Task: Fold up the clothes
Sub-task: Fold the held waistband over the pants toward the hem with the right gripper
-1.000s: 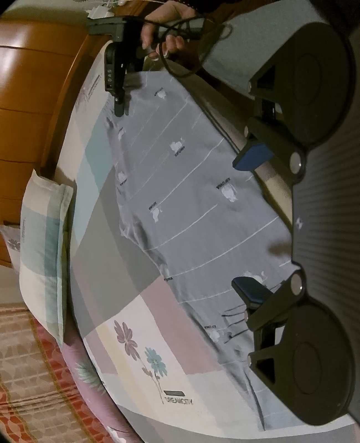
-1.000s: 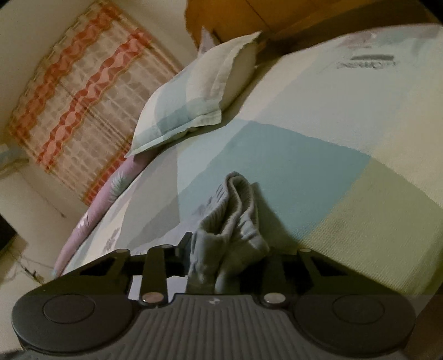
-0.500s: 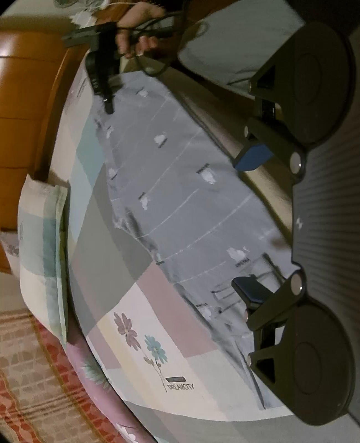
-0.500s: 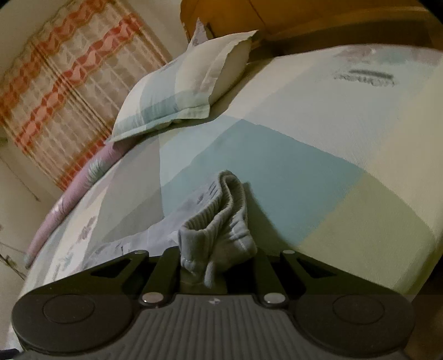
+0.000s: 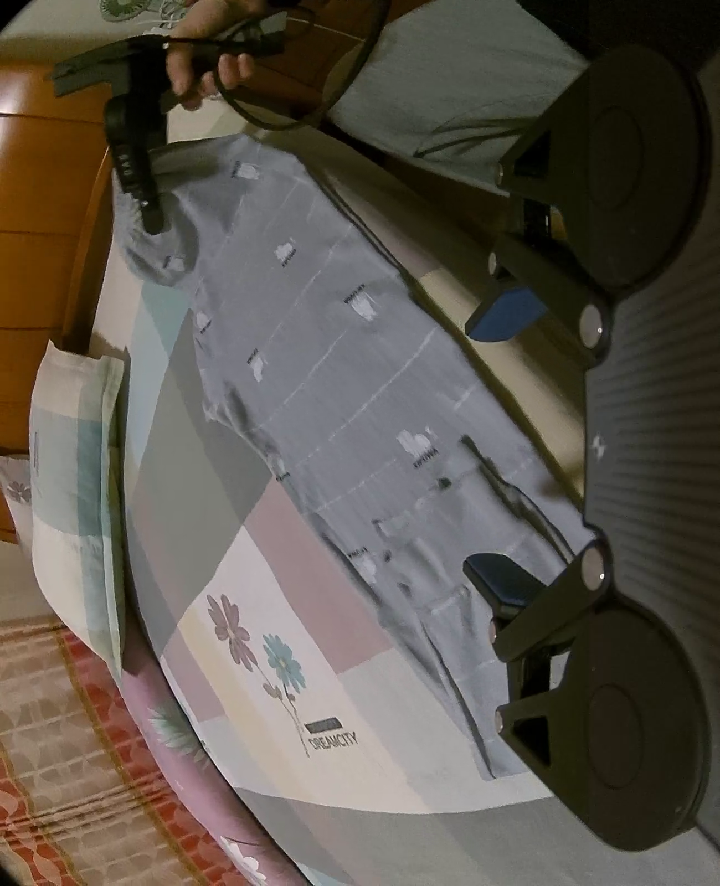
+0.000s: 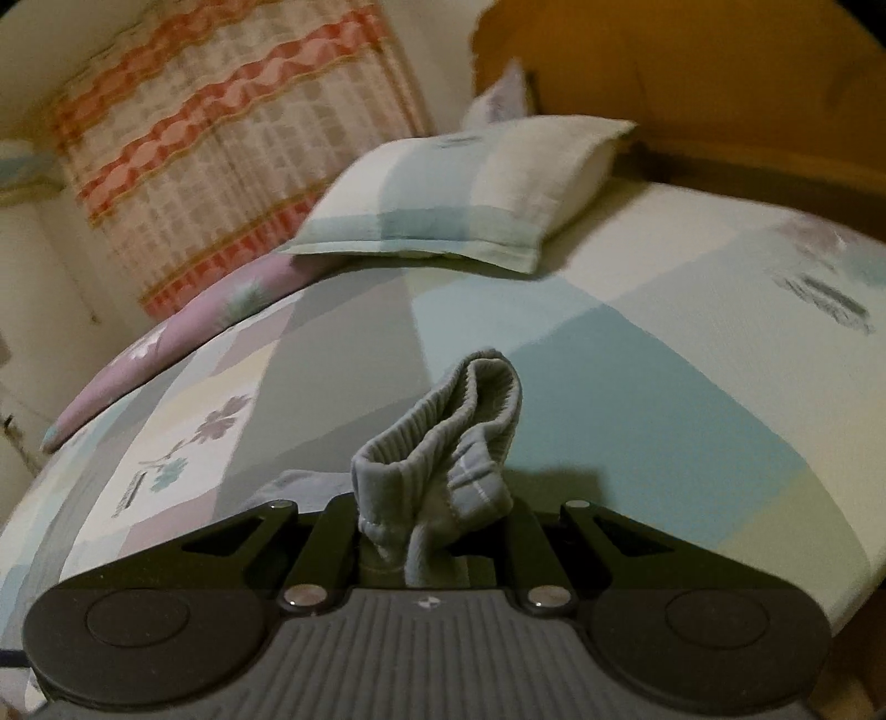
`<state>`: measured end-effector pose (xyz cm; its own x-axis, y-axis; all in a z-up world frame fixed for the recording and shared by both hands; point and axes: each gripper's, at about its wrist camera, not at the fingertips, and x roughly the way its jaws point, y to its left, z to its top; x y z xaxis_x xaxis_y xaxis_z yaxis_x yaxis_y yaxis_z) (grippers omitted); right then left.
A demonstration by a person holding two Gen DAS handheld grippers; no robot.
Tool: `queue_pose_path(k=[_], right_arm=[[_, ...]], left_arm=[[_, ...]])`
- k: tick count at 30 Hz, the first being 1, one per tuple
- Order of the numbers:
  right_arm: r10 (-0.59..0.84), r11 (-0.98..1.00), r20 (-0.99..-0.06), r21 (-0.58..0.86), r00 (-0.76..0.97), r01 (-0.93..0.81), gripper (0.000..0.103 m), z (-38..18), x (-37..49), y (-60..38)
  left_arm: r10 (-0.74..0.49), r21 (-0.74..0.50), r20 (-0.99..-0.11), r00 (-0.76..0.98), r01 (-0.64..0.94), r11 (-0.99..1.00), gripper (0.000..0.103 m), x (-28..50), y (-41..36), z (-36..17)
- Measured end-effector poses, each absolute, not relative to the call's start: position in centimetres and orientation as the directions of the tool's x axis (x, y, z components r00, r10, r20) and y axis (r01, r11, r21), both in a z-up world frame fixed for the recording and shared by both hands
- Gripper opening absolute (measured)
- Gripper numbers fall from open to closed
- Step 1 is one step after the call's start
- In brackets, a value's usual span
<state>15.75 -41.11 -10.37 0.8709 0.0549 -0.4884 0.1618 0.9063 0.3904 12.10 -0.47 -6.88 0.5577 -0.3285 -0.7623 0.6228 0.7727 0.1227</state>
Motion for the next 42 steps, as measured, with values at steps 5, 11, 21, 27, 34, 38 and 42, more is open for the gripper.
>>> queue_pose_path(k=[5, 11, 21, 27, 34, 38, 42], right_arm=[[0.085, 0.936, -0.49, 0.339, 0.868, 0.099, 0.011, -8.3, 16.3, -37.9], [0.114, 0.969, -0.506, 0.247, 0.855, 0.017, 0.011, -6.7, 17.2, -33.4], [0.178, 0.98, -0.535, 0.177, 0.826, -0.096, 0.011, -5.2, 18.6, -26.7], [0.214, 0.977, -0.559, 0.144, 0.801, -0.16, 0.012, -4.8, 19.6, -22.8], [0.253, 0.966, -0.588, 0.108, 0.768, -0.235, 0.012, -4.9, 20.6, -18.2], [0.259, 0.959, -0.617, 0.074, 0.743, -0.273, 0.012, -5.1, 21.0, -15.5], [0.243, 0.959, -0.66, 0.054, 0.711, -0.277, 0.012, -5.7, 21.6, -13.5]], left_arm=[[-0.335, 0.108, -0.764, 0.551, 0.621, 0.776, 0.084, 11.9, 1.2, -7.2], [-0.34, 0.098, -0.756, 0.559, 0.611, 0.785, 0.084, 11.3, 3.2, -7.3], [-0.332, 0.104, -0.749, 0.573, 0.597, 0.796, 0.084, 10.7, 6.2, -7.4], [-0.315, 0.124, -0.746, 0.586, 0.587, 0.8, 0.084, 10.6, 8.0, -7.3], [-0.296, 0.136, -0.746, 0.597, 0.572, 0.809, 0.084, 10.4, 9.7, -7.7], [-0.294, 0.133, -0.745, 0.599, 0.566, 0.814, 0.084, 10.2, 10.5, -7.8], [-0.292, 0.137, -0.748, 0.596, 0.57, 0.81, 0.084, 10.1, 11.1, -7.8]])
